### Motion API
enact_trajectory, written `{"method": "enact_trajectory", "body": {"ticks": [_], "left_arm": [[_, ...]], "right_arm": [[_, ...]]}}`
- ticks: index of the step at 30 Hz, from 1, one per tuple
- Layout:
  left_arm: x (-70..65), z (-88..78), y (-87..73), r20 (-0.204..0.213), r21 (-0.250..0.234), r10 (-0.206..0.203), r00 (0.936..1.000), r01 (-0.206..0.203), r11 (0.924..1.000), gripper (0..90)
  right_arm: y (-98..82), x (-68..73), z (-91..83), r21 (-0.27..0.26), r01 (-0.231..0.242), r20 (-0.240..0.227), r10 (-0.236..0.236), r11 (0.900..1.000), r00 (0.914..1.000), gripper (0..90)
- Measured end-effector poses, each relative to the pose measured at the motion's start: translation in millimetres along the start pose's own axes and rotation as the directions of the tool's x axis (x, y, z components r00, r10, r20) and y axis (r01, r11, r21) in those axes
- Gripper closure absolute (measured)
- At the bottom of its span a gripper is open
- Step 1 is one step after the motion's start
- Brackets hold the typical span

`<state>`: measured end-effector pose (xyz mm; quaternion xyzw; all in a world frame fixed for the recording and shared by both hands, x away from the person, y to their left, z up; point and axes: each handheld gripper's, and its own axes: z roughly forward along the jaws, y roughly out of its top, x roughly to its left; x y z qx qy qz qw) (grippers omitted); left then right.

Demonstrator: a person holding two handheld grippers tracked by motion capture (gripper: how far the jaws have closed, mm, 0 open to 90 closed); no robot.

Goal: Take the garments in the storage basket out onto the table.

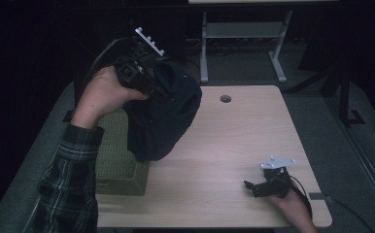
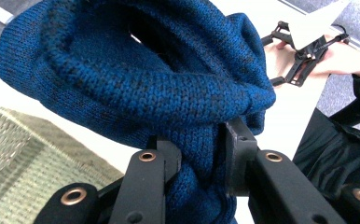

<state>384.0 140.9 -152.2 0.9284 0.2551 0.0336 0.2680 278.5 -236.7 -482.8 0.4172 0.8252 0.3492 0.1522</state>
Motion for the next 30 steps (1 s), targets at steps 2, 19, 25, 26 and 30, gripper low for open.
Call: {"method": "enact_trajectory", "body": {"ticks": [2,19,25,26,30], "left_arm": [[-1.8,4.2,3.8,0.010,-0.003,0.004,0.9999,-0.004,1.0000,72.4],[-23.5,39.0,34.3,0.091,-0.019,0.055,0.9943,-0.054,0.9984,72.5],[-30.4,61.4,39.4,0.128,-0.015,0.066,0.9895,-0.064,0.9978,72.5],[-31.5,65.4,40.1,0.136,-0.018,0.067,0.9885,-0.065,0.9977,72.5],[-36.0,81.3,43.1,0.157,-0.008,0.072,0.9849,-0.072,0.9974,72.5]], "right_arm": [[0.0,0.1,0.0,0.000,-0.001,0.000,0.001,1.000,1.0000,2.0],[0.0,0.0,0.0,0.000,-0.001,-0.001,0.001,1.000,1.0000,2.0],[0.0,0.1,-0.1,0.000,-0.002,-0.002,0.002,1.000,1.0000,2.0],[0.0,0.1,-0.1,0.000,-0.002,-0.002,0.002,1.000,1.0000,2.0],[0.0,0.0,-0.1,0.000,0.000,-0.001,0.000,1.000,1.0000,2.0]]}}
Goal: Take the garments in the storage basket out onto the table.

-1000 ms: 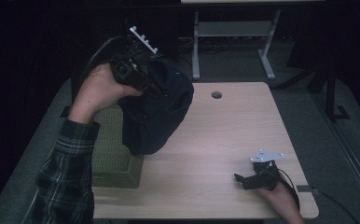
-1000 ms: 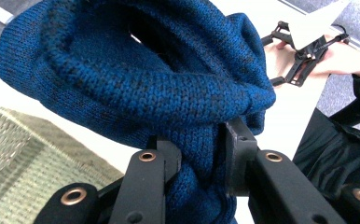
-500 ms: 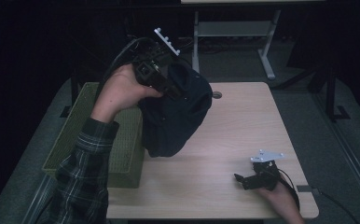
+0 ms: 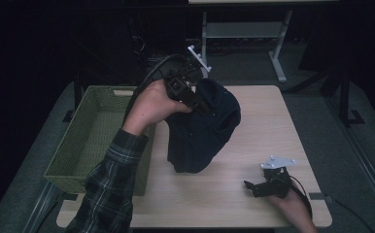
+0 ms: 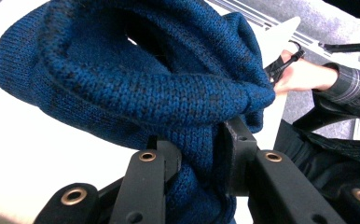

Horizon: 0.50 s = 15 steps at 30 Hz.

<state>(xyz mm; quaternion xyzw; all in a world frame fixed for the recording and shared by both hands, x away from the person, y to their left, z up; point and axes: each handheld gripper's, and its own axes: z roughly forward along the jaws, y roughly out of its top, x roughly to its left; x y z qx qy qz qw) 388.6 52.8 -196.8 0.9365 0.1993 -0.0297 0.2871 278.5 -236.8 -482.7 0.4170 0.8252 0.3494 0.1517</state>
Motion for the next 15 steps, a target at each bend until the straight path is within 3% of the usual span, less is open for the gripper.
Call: {"method": "enact_trajectory", "body": {"ticks": [8,15], "left_arm": [[-1.8,31.4,6.9,-0.002,0.004,-0.006,1.0000,0.006,1.0000,72.4],[2.9,65.5,8.8,0.015,0.018,-0.043,0.9990,0.042,0.9989,72.3]], "right_arm": [[0.0,-0.1,0.1,-0.002,0.001,0.000,-0.001,1.000,1.0000,2.0],[0.0,-0.1,0.0,-0.002,0.001,0.000,-0.001,1.000,1.0000,2.0]]}}
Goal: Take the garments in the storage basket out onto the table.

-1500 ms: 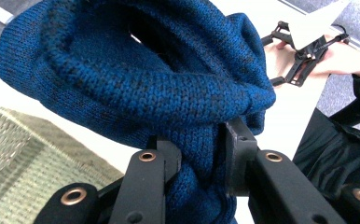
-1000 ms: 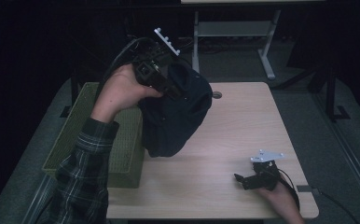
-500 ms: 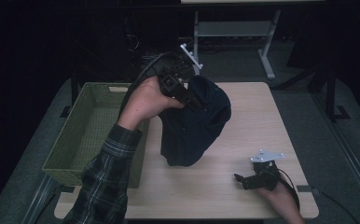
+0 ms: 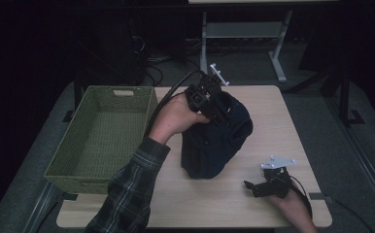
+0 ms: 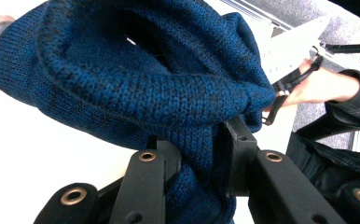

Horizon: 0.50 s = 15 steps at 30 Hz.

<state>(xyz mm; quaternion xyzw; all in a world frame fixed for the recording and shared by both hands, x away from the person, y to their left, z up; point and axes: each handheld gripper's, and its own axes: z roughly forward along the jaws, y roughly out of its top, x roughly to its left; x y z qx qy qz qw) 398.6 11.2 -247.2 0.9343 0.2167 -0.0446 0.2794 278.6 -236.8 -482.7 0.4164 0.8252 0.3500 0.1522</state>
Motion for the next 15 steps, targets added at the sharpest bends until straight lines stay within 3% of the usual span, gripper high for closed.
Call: {"method": "enact_trajectory", "body": {"ticks": [15], "left_arm": [[22.6,69.4,-2.7,0.051,0.004,-0.035,0.9981,0.035,0.9994,71.6]], "right_arm": [[-0.1,-0.1,0.1,-0.001,0.001,0.000,-0.001,1.000,1.0000,2.0]]}}
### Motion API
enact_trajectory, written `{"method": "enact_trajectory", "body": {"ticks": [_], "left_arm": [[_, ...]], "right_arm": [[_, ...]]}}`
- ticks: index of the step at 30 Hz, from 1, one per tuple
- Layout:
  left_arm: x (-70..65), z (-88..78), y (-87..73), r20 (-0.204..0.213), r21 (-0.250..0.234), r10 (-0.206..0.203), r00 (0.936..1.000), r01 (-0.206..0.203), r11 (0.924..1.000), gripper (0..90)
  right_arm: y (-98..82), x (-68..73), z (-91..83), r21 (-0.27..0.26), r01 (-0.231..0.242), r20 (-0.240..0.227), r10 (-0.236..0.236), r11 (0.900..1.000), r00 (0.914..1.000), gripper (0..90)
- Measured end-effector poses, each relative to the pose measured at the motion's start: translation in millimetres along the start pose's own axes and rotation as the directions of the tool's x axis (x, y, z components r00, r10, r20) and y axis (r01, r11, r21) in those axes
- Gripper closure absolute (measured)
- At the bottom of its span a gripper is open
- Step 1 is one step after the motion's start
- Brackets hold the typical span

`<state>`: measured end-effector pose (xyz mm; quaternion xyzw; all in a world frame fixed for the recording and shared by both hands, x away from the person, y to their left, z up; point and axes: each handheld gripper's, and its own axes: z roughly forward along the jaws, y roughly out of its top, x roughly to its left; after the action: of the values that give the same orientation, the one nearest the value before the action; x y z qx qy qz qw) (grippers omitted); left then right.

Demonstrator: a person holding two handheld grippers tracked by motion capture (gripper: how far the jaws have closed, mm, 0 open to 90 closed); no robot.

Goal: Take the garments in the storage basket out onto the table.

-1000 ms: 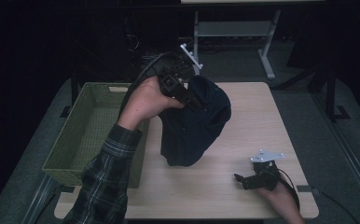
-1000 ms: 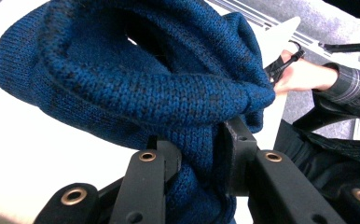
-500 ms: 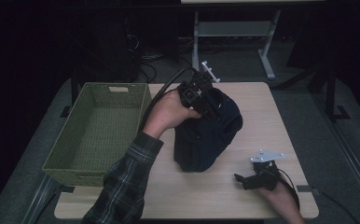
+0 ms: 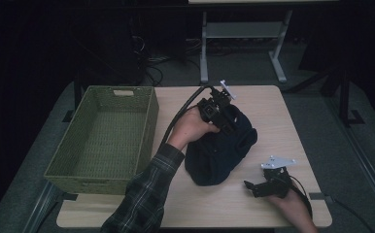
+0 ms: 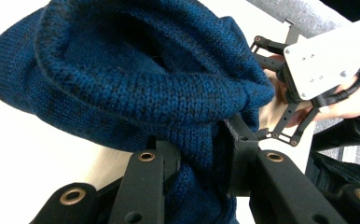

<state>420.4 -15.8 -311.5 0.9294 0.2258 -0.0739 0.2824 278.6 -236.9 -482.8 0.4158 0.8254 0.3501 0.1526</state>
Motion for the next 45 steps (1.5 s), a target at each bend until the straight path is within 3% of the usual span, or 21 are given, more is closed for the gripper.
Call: {"method": "enact_trajectory", "body": {"ticks": [8,19,30,37,45], "left_arm": [[10.0,34.5,6.1,-0.014,0.033,0.023,0.9996,-0.023,0.9992,70.9],[31.5,67.6,9.3,-0.047,0.041,-0.008,0.9988,0.010,0.9991,70.1],[59.1,93.8,0.6,-0.092,0.083,-0.049,0.9945,0.056,0.9950,69.4],[75.3,110.6,-5.1,-0.118,0.116,-0.084,0.9895,0.098,0.9884,69.3],[80.7,116.5,-8.5,-0.118,0.118,-0.098,0.9882,0.112,0.9867,67.2]], "right_arm": [[0.0,0.1,-0.1,0.001,-0.001,0.001,0.001,1.000,1.0000,2.0],[0.0,0.2,0.1,-0.001,-0.003,0.000,0.003,1.000,1.0000,1.9],[0.0,0.0,0.2,-0.001,0.001,0.001,-0.001,1.000,1.0000,1.9],[0.0,0.3,0.1,0.002,-0.003,0.000,0.003,1.000,1.0000,1.9],[0.0,0.3,0.1,0.002,-0.004,0.000,0.004,1.000,1.0000,1.9]]}}
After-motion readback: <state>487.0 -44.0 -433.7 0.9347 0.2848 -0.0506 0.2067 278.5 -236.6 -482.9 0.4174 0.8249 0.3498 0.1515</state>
